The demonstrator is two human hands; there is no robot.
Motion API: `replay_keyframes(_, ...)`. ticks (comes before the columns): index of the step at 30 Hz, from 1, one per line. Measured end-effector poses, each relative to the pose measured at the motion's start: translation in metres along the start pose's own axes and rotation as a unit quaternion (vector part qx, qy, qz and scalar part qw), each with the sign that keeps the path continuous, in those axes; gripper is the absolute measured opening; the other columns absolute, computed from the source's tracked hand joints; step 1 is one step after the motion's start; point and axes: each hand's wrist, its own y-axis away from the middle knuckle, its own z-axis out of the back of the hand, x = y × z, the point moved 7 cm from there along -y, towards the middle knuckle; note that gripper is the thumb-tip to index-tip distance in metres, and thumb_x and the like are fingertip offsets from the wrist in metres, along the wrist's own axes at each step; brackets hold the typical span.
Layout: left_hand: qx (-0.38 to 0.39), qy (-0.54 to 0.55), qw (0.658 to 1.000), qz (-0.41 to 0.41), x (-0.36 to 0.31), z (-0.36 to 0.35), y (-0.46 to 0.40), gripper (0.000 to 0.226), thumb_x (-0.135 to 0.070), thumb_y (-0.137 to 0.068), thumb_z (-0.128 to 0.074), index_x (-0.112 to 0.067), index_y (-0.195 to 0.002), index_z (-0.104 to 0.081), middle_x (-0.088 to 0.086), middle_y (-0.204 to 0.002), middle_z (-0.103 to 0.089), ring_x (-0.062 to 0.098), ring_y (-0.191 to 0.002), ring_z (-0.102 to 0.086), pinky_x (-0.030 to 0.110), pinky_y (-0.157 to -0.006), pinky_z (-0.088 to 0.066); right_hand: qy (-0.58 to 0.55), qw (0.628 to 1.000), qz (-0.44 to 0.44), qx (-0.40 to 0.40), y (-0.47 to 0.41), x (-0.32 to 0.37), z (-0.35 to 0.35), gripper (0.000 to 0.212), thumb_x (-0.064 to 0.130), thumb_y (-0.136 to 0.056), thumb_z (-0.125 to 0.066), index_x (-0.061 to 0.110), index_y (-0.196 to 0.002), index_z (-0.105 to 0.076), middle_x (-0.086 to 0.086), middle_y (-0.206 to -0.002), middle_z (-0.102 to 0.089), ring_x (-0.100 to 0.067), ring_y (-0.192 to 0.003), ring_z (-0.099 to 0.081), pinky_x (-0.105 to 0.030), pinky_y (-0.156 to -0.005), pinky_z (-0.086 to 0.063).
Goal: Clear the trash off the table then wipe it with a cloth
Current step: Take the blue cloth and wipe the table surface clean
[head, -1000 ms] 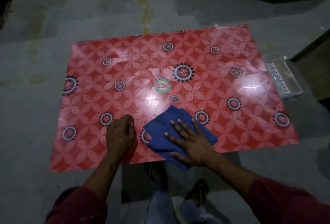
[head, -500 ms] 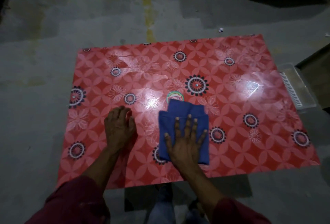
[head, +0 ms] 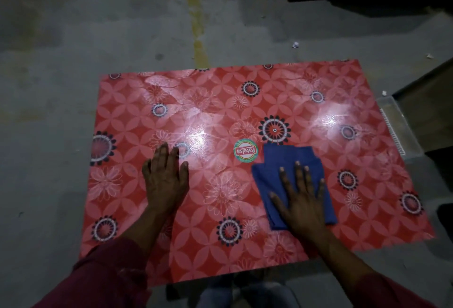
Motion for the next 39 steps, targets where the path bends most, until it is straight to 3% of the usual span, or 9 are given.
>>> replay_keyframes(6,-0.003,0.004,1.000,0.007,0.000,0.004,-0.002,0.053,-0.045,-0.102,-0.043,-0.022,-0.149,-0.046,0.007,-0.162,-0.037,0.024,-0.149,-0.035,0.049,-0.117,-0.026,-0.066,0.985,-0.154,-0.030,-0.042,0.058,0.002,0.081,0.073,-0.097,-0.028,0.028,-0.163,-0.011,-0.015,-0.171,-0.005,-0.037,-0.158,-0.003,-0.073,-0.118,-0.007)
replay_keyframes(9,-0.009,0.011,1.000,0.013,-0.003,0.007,-0.002,0.053,-0.044,-0.101,-0.044,-0.021,-0.149,-0.048,0.007,-0.162,-0.038,0.024,-0.149,-0.035,0.048,-0.117,-0.025,-0.075,0.995,-0.065,-0.029,-0.043,0.102,0.007,0.078,0.070,-0.099,-0.029,0.030,-0.163,-0.011,-0.015,-0.171,-0.003,-0.037,-0.158,0.000,-0.073,-0.119,-0.005)
replay_keyframes(13,-0.036,0.012,0.999,0.005,-0.002,0.008,-0.002,0.051,-0.041,-0.101,-0.046,-0.020,-0.146,-0.052,0.007,-0.160,-0.041,0.024,-0.147,-0.039,0.048,-0.116,-0.027,-0.074,0.985,0.154,-0.011,-0.006,0.143,0.006,0.076,0.068,-0.100,-0.035,0.029,-0.162,-0.016,-0.015,-0.171,-0.006,-0.038,-0.158,-0.001,-0.075,-0.118,-0.008)
replay_keyframes(16,-0.046,0.002,0.999,0.001,-0.004,0.008,-0.001,0.049,-0.042,-0.102,-0.045,-0.020,-0.145,-0.054,0.007,-0.159,-0.043,0.024,-0.146,-0.041,0.048,-0.114,-0.029,-0.054,0.954,0.295,-0.003,0.024,0.126,0.000,0.075,0.069,-0.098,-0.041,0.033,-0.161,-0.022,-0.011,-0.170,-0.014,-0.035,-0.158,-0.009,-0.074,-0.115,-0.020)
replay_keyframes(18,-0.036,-0.002,0.999,0.004,-0.006,0.010,-0.002,0.051,-0.045,-0.102,-0.042,-0.020,-0.146,-0.052,0.007,-0.160,-0.042,0.024,-0.147,-0.039,0.048,-0.115,-0.029,-0.031,0.948,0.316,-0.001,0.028,0.094,-0.001,0.077,0.073,-0.096,-0.042,0.036,-0.160,-0.023,-0.009,-0.170,-0.016,-0.033,-0.158,-0.012,-0.073,-0.116,-0.021)
replay_keyframes(24,-0.011,0.003,1.000,0.023,-0.006,0.009,-0.003,0.053,-0.046,-0.101,-0.039,-0.023,-0.148,-0.048,0.005,-0.162,-0.039,0.022,-0.150,-0.034,0.047,-0.119,-0.025,0.003,0.993,0.117,0.032,-0.042,0.021,0.011,0.083,0.079,-0.093,-0.031,0.036,-0.162,-0.012,-0.008,-0.172,-0.001,-0.032,-0.159,0.001,-0.071,-0.120,-0.009)
replay_keyframes(29,-0.035,0.020,0.999,0.027,-0.002,0.008,-0.006,0.048,-0.038,-0.104,-0.039,-0.018,-0.145,-0.052,0.004,-0.159,-0.044,0.019,-0.148,-0.037,0.047,-0.119,-0.027,-0.042,0.999,0.016,0.012,-0.097,0.066,0.021,0.084,0.079,-0.095,-0.023,0.033,-0.163,-0.006,-0.013,-0.171,0.006,-0.036,-0.158,0.008,-0.072,-0.119,-0.001)
replay_keyframes(35,-0.103,0.019,0.994,0.026,0.004,0.004,-0.002,0.044,-0.028,-0.104,-0.044,-0.008,-0.141,-0.056,0.010,-0.152,-0.052,0.025,-0.141,-0.048,0.049,-0.116,-0.034,-0.057,0.975,0.217,0.006,-0.086,0.150,0.017,0.081,0.076,-0.097,-0.025,0.030,-0.163,-0.009,-0.013,-0.171,0.002,-0.036,-0.158,0.008,-0.074,-0.118,-0.003)
replay_keyframes(39,-0.136,0.003,0.991,0.009,0.006,0.001,0.001,0.045,-0.025,-0.104,-0.047,-0.005,-0.143,-0.054,0.014,-0.152,-0.052,0.027,-0.140,-0.050,0.049,-0.116,-0.035,-0.036,0.930,0.366,-0.002,-0.047,0.115,0.012,0.079,0.075,-0.097,-0.034,0.034,-0.162,-0.016,-0.009,-0.171,-0.007,-0.033,-0.159,-0.002,-0.072,-0.119,-0.009)
